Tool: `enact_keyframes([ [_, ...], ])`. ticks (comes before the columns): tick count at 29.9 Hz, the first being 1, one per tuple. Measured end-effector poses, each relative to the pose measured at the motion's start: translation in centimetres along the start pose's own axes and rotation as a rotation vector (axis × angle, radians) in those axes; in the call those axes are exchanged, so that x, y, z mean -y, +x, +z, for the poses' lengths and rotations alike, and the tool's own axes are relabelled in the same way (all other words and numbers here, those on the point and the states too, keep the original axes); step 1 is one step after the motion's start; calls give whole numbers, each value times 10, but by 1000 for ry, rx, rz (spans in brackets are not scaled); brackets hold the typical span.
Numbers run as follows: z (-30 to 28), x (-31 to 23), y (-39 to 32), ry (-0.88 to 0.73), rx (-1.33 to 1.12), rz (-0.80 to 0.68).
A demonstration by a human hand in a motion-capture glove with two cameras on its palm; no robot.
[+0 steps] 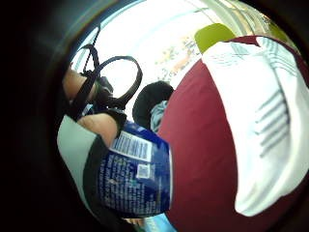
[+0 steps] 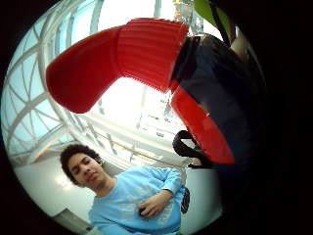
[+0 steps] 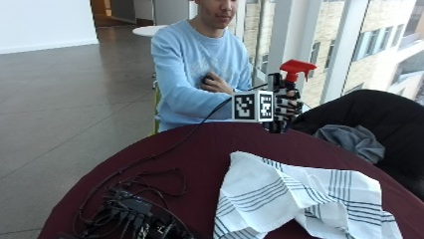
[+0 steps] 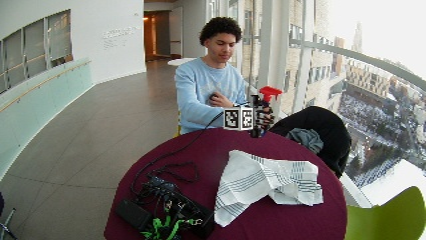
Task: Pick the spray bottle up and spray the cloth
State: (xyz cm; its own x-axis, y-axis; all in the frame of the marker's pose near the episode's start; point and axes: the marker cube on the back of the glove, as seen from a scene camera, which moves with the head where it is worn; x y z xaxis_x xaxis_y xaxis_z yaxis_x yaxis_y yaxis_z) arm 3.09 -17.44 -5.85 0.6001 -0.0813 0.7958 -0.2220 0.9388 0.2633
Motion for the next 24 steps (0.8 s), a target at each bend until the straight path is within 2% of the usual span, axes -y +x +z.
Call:
enact_keyframes([
  [12, 80, 19, 36, 17, 67, -58],
  [24, 105, 17, 49, 40, 38, -93],
])
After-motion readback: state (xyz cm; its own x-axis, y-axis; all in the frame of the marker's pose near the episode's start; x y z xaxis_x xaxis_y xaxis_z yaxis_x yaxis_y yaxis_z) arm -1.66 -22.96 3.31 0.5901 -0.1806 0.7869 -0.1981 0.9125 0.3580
